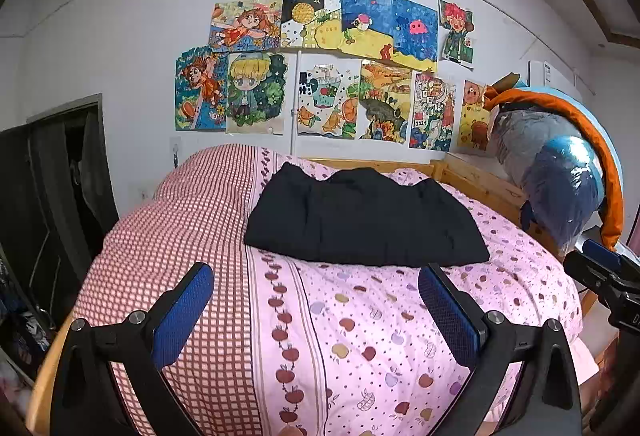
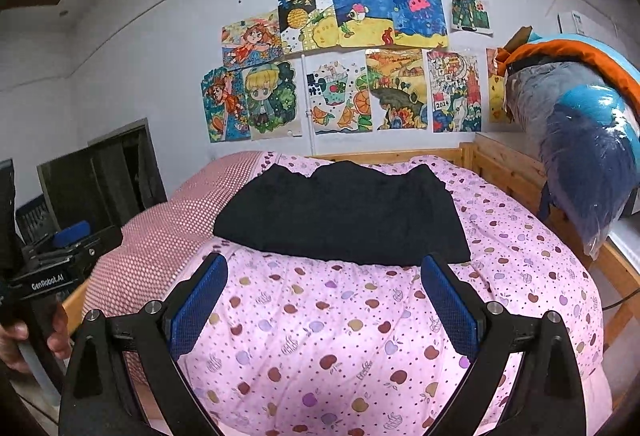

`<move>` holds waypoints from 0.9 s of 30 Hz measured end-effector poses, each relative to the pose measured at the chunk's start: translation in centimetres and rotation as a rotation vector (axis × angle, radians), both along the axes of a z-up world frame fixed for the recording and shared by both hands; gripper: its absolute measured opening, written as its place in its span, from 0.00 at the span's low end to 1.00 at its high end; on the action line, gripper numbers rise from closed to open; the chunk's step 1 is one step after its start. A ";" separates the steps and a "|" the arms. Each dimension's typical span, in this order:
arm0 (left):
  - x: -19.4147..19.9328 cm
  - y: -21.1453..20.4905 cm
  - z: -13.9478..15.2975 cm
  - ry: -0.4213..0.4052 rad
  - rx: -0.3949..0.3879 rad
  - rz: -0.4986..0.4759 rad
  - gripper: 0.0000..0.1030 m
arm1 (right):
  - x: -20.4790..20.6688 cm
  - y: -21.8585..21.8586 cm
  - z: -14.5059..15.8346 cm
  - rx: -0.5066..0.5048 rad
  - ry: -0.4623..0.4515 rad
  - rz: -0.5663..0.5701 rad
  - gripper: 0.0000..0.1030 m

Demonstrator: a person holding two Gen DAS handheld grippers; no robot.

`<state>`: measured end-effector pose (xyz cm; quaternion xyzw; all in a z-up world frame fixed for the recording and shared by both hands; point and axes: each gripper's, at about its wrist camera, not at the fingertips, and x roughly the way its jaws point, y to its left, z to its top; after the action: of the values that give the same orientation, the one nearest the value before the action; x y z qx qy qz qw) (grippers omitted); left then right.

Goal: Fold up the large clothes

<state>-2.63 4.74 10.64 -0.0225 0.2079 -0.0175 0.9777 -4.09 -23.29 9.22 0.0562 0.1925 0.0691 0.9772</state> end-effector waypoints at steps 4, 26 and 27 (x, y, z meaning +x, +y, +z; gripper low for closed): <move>0.0 -0.6 -2.1 0.004 0.034 -0.007 1.00 | -0.2 0.7 -1.9 -0.035 -0.001 0.010 0.92; 1.3 -1.0 -6.8 0.082 0.083 -0.019 1.00 | 2.5 1.6 -7.4 0.012 0.121 0.022 0.92; 1.1 -1.0 -6.8 0.076 0.086 -0.022 1.00 | 2.5 1.6 -7.4 0.011 0.123 0.023 0.92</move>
<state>-1.50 3.74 3.82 0.0210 0.2457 -0.0182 0.9689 -1.59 -21.66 1.77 0.0633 0.2523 0.0775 0.9625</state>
